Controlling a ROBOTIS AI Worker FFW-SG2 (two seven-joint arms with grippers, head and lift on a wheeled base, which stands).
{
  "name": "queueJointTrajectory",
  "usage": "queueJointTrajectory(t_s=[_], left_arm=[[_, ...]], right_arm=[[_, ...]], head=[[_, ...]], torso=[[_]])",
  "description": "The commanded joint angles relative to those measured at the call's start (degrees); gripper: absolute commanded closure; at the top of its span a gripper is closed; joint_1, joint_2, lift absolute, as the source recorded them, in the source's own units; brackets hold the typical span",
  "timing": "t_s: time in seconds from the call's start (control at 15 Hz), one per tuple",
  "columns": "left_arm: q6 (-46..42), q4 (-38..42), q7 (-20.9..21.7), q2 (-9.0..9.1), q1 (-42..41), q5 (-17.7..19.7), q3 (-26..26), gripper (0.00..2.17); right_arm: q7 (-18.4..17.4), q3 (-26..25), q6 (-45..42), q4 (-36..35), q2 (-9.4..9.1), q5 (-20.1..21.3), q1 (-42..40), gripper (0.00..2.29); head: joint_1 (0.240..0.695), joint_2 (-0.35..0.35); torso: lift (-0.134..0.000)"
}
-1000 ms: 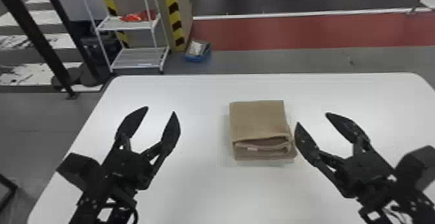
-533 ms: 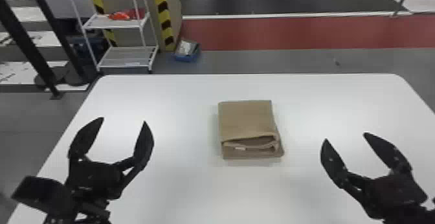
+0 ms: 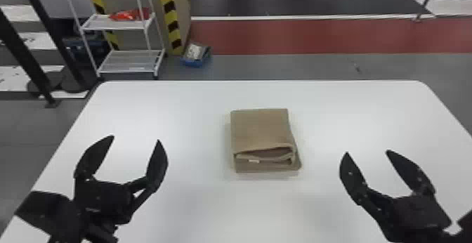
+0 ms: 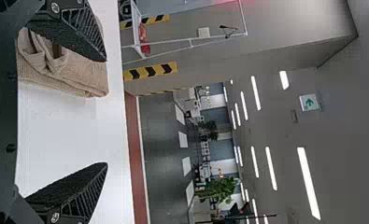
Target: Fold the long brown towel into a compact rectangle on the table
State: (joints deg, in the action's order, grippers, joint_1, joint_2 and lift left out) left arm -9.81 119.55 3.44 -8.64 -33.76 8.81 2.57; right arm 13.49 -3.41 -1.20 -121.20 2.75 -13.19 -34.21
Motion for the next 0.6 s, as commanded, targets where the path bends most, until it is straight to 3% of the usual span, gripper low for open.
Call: queueJointTrajectory(t_s=[0.0,0.53], left_arm=[[1.2,1.2,0.0,0.11,-0.5,-0.1,0.0,0.03],[0.6,1.1,-0.4,0.46,-0.6,-0.6,0.1,0.03]], right_arm=[[-0.1,-0.1,0.3,-0.2,0.06,-0.7,-0.4,0.09],[0.0,-0.9,0.3,-0.8,0.06,-1.4,-0.9,0.10]], head=[[0.695,0.048],[0.695,0.035]], torso=[[-0.125],[-0.125]])
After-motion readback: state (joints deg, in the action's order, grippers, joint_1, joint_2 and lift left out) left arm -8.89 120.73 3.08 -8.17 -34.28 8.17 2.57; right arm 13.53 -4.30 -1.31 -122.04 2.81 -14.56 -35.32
